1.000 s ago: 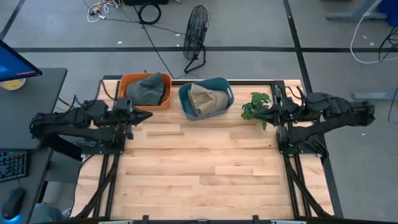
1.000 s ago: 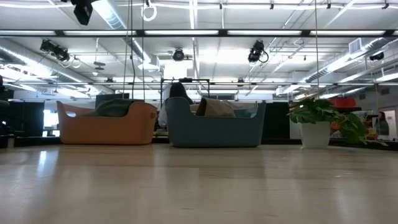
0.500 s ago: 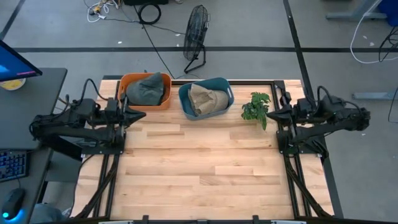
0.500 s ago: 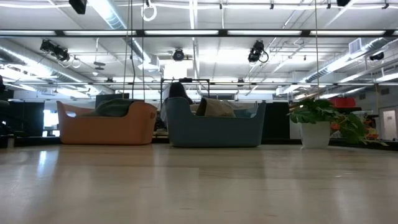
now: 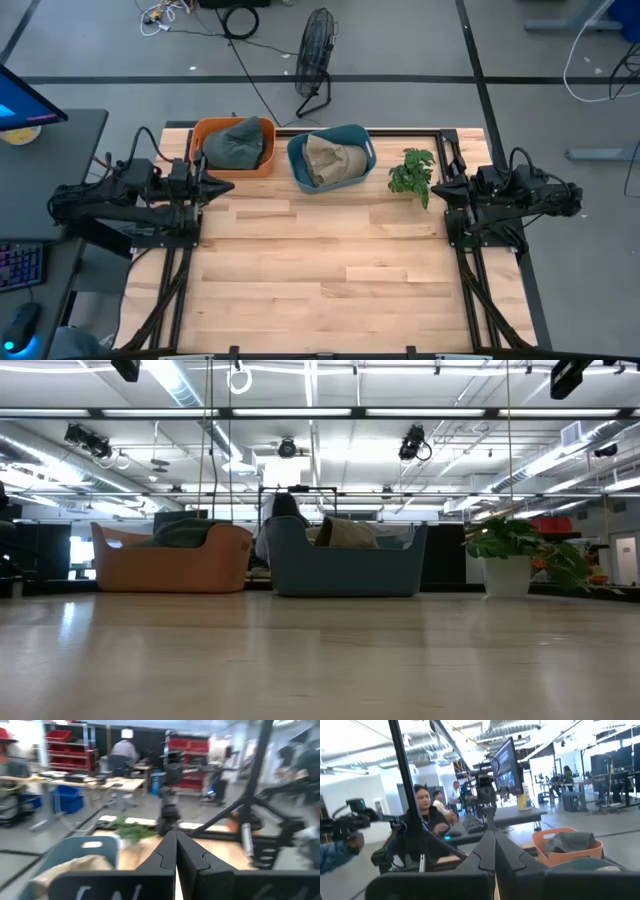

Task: Pick & Place hat
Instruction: Return to Home Position

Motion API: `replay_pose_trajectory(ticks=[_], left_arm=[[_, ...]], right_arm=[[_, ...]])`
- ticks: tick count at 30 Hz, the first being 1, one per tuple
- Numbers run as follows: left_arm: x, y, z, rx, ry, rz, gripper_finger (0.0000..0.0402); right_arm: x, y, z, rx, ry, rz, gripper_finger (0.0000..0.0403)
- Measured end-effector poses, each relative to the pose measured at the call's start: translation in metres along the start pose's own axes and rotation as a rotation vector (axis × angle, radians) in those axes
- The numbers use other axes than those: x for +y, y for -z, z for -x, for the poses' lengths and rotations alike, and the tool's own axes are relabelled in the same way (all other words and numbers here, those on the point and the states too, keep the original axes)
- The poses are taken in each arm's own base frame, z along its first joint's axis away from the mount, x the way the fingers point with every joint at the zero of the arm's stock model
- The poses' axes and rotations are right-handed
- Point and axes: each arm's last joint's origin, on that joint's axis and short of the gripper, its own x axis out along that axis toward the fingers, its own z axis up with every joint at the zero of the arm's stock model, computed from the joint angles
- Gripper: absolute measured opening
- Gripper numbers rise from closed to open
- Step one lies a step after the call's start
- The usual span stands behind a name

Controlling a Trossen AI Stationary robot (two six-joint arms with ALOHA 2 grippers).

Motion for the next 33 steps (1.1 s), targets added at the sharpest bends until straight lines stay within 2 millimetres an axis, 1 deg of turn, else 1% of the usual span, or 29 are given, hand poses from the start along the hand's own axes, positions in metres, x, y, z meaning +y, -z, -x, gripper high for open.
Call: replay_pose_trajectory(ticks=[2, 6, 10, 13, 18, 21, 23, 27, 33], left_arm=[[-0.001, 0.006, -0.002, -0.009, 0.039, 0.025, 0.0002], [0.0, 0.032, -0.005, -0.046, 0.063, 0.054, 0.0002], [0.002, 0.053, 0.0, -0.112, 0.067, 0.062, 0.0002], [0.004, 0.063, 0.008, -0.148, 0.069, 0.061, 0.0002], [0.006, 0.072, 0.021, -0.224, 0.076, 0.063, 0.0002], [0.007, 0.079, 0.024, -0.244, 0.074, 0.04, 0.0002], [0.007, 0.084, 0.021, -0.237, 0.069, 0.013, 0.0002], [0.007, 0.101, 0.014, -0.215, 0.065, -0.015, 0.0002], [0.008, 0.127, 0.006, -0.273, 0.077, -0.017, 0.0002]], right_arm=[[0.0, 0.001, 0.003, -0.021, -0.003, -0.008, 0.0], [-0.001, -0.001, 0.006, -0.051, -0.007, -0.013, 0.0], [-0.001, -0.002, 0.008, -0.064, -0.009, -0.001, 0.0], [-0.001, 0.0, 0.008, -0.044, -0.006, 0.019, 0.0], [-0.001, 0.0, 0.008, -0.039, -0.005, 0.016, 0.0], [-0.001, 0.0, 0.01, -0.044, -0.005, 0.045, 0.0], [-0.002, 0.001, 0.011, -0.045, -0.005, 0.071, 0.0], [-0.003, 0.013, 0.011, -0.03, -0.003, 0.072, 0.0], [-0.006, 0.033, 0.005, -0.004, -0.003, 0.057, 0.0]])
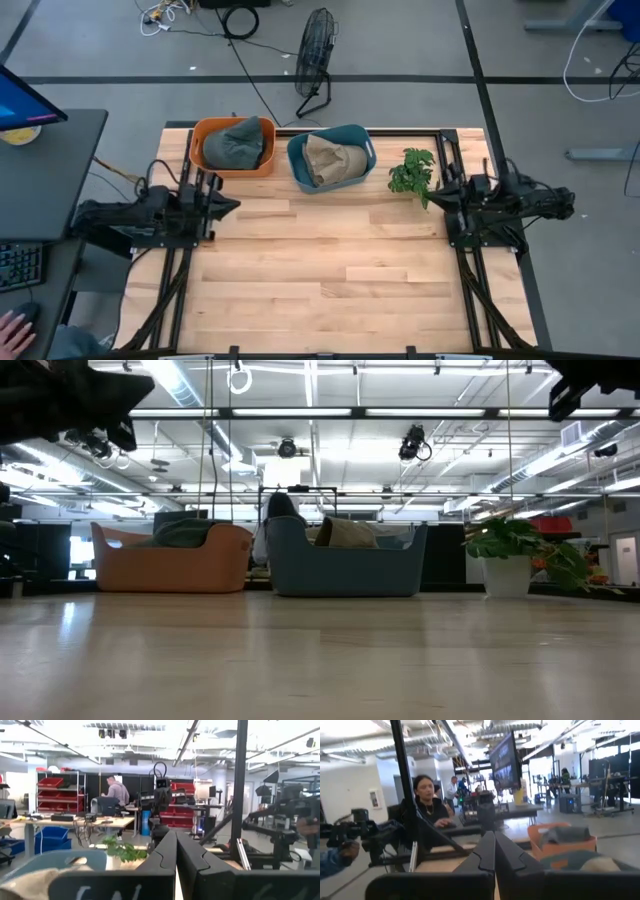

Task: Pick & Place hat
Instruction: Return to Home Position

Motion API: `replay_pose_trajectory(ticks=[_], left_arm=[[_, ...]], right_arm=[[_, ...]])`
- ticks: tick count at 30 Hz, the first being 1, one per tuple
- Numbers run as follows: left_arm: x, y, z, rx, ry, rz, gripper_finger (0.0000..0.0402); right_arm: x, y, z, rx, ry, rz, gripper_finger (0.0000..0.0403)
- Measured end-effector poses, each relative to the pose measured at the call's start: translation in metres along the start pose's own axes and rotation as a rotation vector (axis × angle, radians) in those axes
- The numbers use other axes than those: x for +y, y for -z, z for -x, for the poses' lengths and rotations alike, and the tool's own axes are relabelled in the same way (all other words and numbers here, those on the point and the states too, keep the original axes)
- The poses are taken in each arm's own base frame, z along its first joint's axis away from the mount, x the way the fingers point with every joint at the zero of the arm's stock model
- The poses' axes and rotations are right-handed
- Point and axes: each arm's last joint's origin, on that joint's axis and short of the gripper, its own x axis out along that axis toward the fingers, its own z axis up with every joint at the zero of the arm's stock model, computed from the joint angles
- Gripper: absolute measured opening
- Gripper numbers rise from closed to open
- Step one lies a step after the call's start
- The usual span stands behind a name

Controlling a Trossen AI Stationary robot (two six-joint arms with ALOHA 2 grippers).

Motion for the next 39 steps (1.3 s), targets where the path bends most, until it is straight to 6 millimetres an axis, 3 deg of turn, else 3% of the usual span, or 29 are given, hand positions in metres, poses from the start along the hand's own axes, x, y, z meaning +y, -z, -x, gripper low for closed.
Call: replay_pose_trajectory(ticks=[2, 20, 32, 39], left_arm=[[0.0, 0.008, 0.0, 0.007, 0.001, 0.003, 0.0002], [0.001, 0.01, 0.0, 0.027, -0.01, 0.027, 0.0002], [0.001, 0.01, 0.0, 0.028, -0.01, 0.031, 0.0002], [0.001, 0.01, 0.0, 0.028, -0.01, 0.031, 0.0003]], right_arm=[[-0.001, 0.008, -0.002, 0.025, 0.004, 0.002, 0.0], [-0.004, 0.066, -0.012, 0.099, 0.01, -0.031, 0.0], [-0.006, 0.09, -0.013, 0.154, 0.014, 0.008, 0.0], [-0.007, 0.092, -0.013, 0.167, 0.03, -0.015, 0.0]])
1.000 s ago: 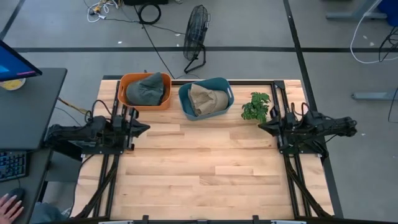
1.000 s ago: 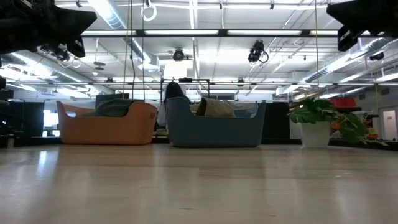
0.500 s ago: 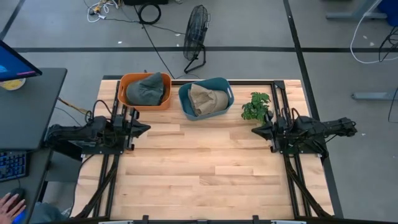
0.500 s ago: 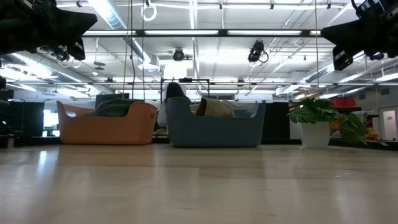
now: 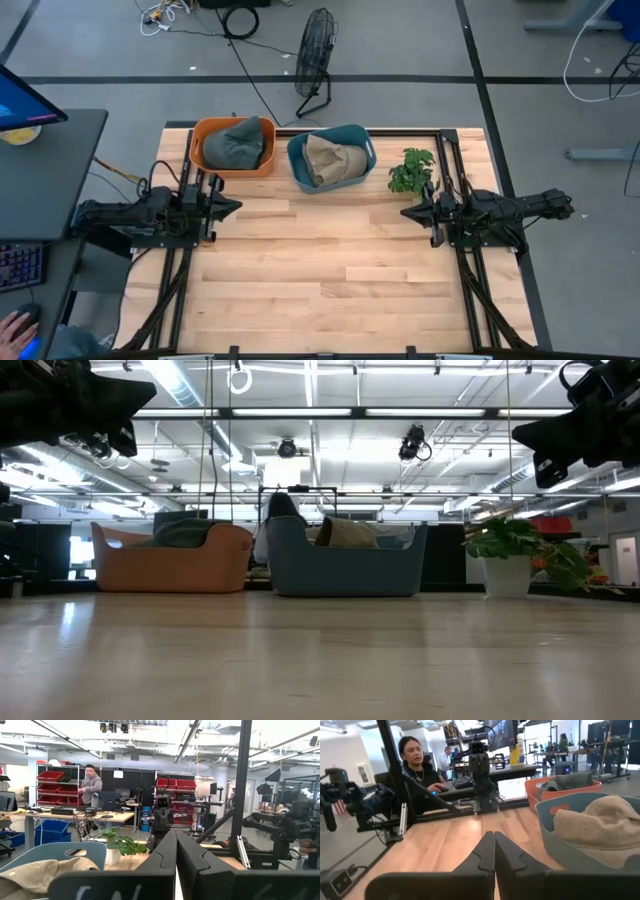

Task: Pick & Place hat
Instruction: Return to Home Position

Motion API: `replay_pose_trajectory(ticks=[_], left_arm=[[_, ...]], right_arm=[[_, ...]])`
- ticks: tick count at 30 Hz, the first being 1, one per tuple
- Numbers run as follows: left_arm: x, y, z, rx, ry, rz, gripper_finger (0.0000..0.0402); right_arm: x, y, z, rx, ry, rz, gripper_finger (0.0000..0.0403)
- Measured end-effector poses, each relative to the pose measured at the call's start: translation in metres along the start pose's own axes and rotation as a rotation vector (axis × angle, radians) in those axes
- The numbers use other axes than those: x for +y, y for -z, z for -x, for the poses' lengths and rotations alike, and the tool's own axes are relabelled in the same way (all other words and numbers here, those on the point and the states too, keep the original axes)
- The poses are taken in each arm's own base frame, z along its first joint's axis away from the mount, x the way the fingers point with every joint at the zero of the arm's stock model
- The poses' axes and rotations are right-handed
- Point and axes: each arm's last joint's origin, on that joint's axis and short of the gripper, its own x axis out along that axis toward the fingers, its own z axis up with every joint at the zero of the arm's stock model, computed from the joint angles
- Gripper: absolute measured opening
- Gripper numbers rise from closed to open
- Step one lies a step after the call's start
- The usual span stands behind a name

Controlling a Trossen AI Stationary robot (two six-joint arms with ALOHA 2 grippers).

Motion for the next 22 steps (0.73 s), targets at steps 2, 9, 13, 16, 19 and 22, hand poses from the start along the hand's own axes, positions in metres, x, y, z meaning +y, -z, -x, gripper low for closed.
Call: replay_pose_trajectory(ticks=[2, 9, 13, 16, 19, 22], left_arm=[[0.0, 0.0, 0.0, 0.0, 0.0, 0.0, 0.0003], [0.0, 0.0, 0.0, 0.0, 0.0, -0.001, 0.0003], [0.0, 0.0001, 0.0, 0.0, 0.0, -0.001, 0.0003], [0.0, 0.0002, 0.0, 0.001, 0.0, 0.0, 0.0003], [0.0, 0.0002, 0.0, 0.001, 0.0, 0.0, 0.0003], [0.0, 0.0002, 0.0, 0.001, 0.0, -0.001, 0.0003]], right_arm=[[-0.0003, -0.0002, 0.0, -0.003, 0.012, -0.028, 0.0004], [-0.0004, -0.0004, 0.0, -0.004, 0.014, -0.01, 0.0029], [-0.0004, -0.0006, 0.0001, -0.005, 0.014, -0.01, 0.0033], [-0.0004, -0.0006, 0.0001, -0.005, 0.014, -0.01, 0.0033], [-0.0004, -0.0006, 0.0001, -0.005, 0.014, -0.01, 0.0032], [-0.0003, -0.0006, 0.0001, -0.005, 0.014, -0.01, 0.0034]])
